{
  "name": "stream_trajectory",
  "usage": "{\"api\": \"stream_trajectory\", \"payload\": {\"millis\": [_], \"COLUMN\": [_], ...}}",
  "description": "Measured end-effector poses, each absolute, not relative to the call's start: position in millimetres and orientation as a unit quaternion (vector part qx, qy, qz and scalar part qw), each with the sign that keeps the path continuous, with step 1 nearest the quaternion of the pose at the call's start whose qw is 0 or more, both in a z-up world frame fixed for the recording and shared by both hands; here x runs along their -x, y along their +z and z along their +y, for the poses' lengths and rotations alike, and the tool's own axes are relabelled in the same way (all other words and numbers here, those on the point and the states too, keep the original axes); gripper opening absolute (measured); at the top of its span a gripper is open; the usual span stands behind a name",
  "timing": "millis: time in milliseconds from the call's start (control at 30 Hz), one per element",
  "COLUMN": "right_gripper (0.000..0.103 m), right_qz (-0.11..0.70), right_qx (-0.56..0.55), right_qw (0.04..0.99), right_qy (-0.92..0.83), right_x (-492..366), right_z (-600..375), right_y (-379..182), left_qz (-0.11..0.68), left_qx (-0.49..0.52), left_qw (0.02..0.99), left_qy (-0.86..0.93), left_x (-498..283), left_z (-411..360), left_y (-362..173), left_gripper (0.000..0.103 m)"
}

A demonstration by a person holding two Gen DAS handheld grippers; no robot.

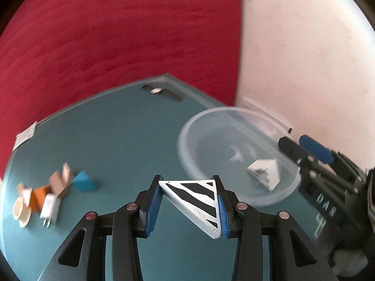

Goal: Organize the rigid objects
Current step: 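Carry the striped wedge into the clear bowl and open the left tool, then move both tools back toward the remaining blocks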

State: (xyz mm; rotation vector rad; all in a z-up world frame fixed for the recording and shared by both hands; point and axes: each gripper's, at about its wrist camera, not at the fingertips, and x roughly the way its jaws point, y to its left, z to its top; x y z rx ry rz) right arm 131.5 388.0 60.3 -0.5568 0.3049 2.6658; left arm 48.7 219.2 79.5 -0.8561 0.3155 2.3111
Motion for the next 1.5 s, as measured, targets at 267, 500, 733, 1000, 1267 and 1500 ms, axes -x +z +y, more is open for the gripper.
{"api": "stream_trajectory", "payload": {"millis": [267, 500, 733, 1000, 1267, 1500], "right_gripper": [0.049, 0.059, 0.07, 0.071, 0.072, 0.072], "right_qz": [0.129, 0.142, 0.145, 0.121, 0.081, 0.05], "right_qx": [0.183, 0.167, 0.16, 0.167, 0.173, 0.179], "right_qw": [0.251, 0.277, 0.267, 0.246, 0.206, 0.181], "right_qy": [0.942, 0.935, 0.939, 0.947, 0.96, 0.966], "right_x": [-135, -139, -138, -132, -132, -130], "right_z": [406, 415, 413, 398, 376, 357], "right_y": [63, 65, 62, 57, 53, 49], "left_qz": [0.109, 0.079, 0.075, 0.101, 0.085, 0.066], "left_qx": [0.332, 0.341, 0.34, 0.318, 0.327, 0.33], "left_qw": [0.365, 0.352, 0.295, 0.247, 0.216, 0.18], "left_qy": [0.863, 0.868, 0.89, 0.91, 0.916, 0.924], "left_x": [-41, -34, -33, -42, -35, -27], "left_z": [255, 254, 231, 212, 191, 162], "left_y": [82, 80, 76, 69, 66, 60], "left_gripper": [0.043, 0.088, 0.099, 0.102, 0.102, 0.102]}}
